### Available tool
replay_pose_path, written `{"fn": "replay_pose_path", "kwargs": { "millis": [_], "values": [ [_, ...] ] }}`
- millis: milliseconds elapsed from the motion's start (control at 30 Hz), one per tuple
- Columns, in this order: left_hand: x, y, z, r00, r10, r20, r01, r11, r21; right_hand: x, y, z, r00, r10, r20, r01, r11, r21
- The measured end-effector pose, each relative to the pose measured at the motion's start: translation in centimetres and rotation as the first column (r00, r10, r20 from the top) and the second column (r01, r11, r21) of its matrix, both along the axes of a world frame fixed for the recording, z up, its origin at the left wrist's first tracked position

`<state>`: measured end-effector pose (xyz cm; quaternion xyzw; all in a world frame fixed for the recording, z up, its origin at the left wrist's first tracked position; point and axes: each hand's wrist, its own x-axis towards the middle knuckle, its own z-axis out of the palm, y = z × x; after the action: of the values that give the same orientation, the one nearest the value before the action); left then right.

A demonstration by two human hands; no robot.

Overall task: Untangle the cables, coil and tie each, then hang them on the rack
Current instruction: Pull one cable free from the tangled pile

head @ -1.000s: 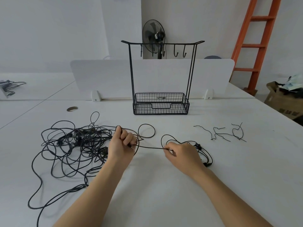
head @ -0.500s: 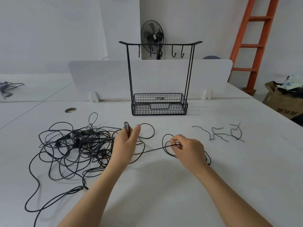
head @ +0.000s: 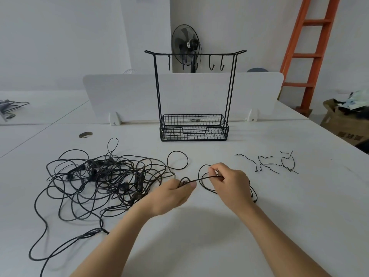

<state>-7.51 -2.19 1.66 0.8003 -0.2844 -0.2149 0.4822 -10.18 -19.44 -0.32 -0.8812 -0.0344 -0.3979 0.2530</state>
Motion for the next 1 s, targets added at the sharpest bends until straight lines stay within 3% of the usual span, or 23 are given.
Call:
{"fn": "replay_pose_path", "kwargs": {
  "millis": [100, 267, 400, 500, 633, 733, 833, 900, 1000],
  "values": [
    [0.0, 0.3, 0.3, 0.994, -0.078, -0.081, 0.052, 0.958, -0.282, 0.1, -0.4, -0.2, 0.989, -0.017, -0.150, 0.034, 0.993, 0.114],
    [1.1, 0.9, 0.0, 0.955, -0.046, -0.292, -0.144, 0.792, -0.594, -0.1, -0.4, 0.0, 0.979, 0.037, -0.199, 0.001, 0.983, 0.184],
    [1.5, 0.5, -0.4, 0.917, 0.066, -0.394, -0.308, 0.743, -0.594, -0.5, 0.4, 0.0, 0.992, 0.091, -0.087, -0.083, 0.992, 0.098],
    [1.3, 0.0, -0.3, 0.871, 0.083, -0.485, -0.396, 0.704, -0.590, -0.5, 0.6, -0.2, 0.992, 0.095, -0.083, -0.095, 0.995, -0.002],
    [1.4, -0.3, 0.0, 0.791, 0.051, -0.610, -0.559, 0.466, -0.686, -0.3, 0.8, -0.8, 0.987, 0.129, -0.093, -0.138, 0.985, -0.103],
    [1.7, -0.3, 0.1, 0.761, 0.110, -0.639, -0.636, 0.321, -0.702, -0.2, 0.7, -0.9, 0.985, 0.130, -0.110, -0.143, 0.982, -0.119],
    [1.4, -0.1, 0.7, 0.726, 0.043, -0.687, -0.680, 0.199, -0.706, -0.1, 0.6, -0.9, 0.985, 0.118, -0.126, -0.131, 0.987, -0.097],
    [1.3, 0.0, 1.0, 0.699, 0.009, -0.715, -0.690, 0.271, -0.671, 0.1, 0.3, -1.0, 0.991, 0.099, -0.095, -0.107, 0.991, -0.083],
    [1.5, 0.0, 0.5, 0.687, 0.158, -0.709, -0.680, 0.483, -0.552, 0.2, -0.1, -0.7, 0.996, 0.045, -0.072, -0.052, 0.993, -0.102]
  ]
}}
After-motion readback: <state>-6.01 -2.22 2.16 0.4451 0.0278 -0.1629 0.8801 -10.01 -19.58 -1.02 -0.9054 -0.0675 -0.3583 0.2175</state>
